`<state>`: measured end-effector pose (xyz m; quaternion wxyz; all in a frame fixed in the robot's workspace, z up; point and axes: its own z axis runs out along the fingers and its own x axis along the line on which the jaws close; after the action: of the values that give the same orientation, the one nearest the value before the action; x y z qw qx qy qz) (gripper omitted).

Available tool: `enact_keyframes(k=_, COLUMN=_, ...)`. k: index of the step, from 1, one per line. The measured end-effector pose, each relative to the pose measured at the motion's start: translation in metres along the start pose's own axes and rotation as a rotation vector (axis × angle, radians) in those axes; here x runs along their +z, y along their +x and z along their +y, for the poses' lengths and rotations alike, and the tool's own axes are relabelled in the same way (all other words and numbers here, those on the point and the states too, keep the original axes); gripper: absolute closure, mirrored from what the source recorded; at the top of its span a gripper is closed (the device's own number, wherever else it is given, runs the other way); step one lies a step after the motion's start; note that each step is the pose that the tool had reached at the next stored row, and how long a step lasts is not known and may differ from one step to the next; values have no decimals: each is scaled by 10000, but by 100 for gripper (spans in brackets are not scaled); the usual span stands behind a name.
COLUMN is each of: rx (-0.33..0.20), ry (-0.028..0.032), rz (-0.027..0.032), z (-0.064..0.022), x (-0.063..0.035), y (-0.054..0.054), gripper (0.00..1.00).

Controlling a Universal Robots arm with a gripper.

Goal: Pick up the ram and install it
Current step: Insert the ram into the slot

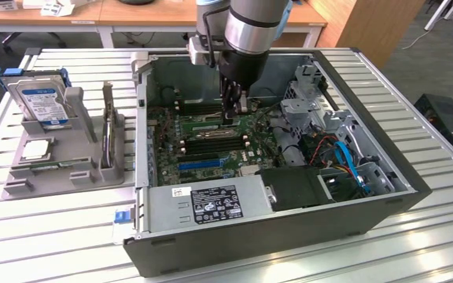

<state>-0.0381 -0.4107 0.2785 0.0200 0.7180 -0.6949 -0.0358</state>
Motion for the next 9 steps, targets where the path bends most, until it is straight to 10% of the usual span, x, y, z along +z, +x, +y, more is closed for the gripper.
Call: enact_keyframes(k=9, rx=0, ry=0, rz=-1, z=-45, x=-3, y=1, gripper=87)
